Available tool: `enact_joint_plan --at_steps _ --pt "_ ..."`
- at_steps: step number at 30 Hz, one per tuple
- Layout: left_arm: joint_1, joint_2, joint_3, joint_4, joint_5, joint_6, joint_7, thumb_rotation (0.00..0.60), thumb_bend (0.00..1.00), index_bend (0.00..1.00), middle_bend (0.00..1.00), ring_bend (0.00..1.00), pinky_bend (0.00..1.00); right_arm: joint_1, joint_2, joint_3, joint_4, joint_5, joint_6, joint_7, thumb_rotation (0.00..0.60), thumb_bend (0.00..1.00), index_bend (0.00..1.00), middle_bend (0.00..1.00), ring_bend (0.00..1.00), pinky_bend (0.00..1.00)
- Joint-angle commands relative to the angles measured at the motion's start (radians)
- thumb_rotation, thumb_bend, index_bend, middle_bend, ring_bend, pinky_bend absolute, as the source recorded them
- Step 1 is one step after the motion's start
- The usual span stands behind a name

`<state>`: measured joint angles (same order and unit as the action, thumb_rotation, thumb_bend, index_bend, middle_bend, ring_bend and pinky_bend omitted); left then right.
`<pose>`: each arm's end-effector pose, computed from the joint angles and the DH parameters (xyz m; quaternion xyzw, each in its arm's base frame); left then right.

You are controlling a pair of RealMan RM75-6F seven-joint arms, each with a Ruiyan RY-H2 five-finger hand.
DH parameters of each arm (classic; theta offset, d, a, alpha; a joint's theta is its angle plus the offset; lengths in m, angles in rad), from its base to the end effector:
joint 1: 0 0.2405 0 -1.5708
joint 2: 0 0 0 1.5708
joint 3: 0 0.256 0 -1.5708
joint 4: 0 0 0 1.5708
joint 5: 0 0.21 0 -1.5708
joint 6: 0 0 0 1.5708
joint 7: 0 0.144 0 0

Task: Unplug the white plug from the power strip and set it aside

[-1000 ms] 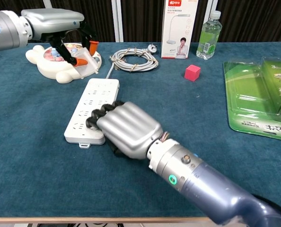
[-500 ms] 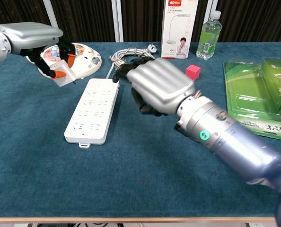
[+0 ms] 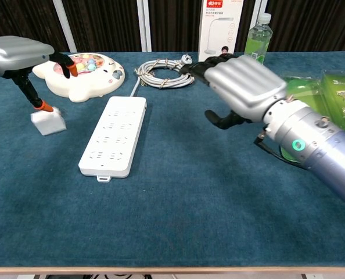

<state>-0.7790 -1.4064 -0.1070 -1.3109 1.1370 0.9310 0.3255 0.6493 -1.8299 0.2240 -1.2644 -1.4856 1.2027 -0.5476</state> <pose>-0.2027 0.3876 0.0452 -0.7620 -0.2868 -0.2941 0.5006 -0.1114 -0.3171 -0.0514 0.7337 -0.1895 0.4441 0.4781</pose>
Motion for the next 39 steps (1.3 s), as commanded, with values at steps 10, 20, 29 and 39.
enact_joint_plan --at_steps 10,20,29,39 --pt "0.132 0.052 0.014 -0.179 -0.020 0.168 0.007 0.600 0.05 0.09 0.11 0.03 0.00 -0.125 0.188 0.004 -0.057 0.080 0.077 0.102 0.600 0.41 0.00 0.04 0.00 0.04" --pt "0.328 0.084 0.123 -0.265 0.100 0.400 -0.052 0.600 0.03 0.04 0.05 0.00 0.00 -0.296 0.344 -0.082 -0.124 0.111 0.158 0.291 0.600 0.34 0.00 0.00 0.00 0.00" --pt "0.486 0.084 0.199 -0.217 0.207 0.579 -0.127 0.600 0.03 0.00 0.04 0.00 0.00 -0.429 0.423 -0.166 -0.114 0.078 0.252 0.457 0.600 0.33 0.00 0.00 0.00 0.00" --pt "0.585 0.129 0.216 -0.124 0.263 0.669 -0.229 0.600 0.02 0.00 0.03 0.00 0.00 -0.500 0.452 -0.167 -0.016 0.063 0.328 0.594 0.600 0.33 0.00 0.00 0.00 0.00"
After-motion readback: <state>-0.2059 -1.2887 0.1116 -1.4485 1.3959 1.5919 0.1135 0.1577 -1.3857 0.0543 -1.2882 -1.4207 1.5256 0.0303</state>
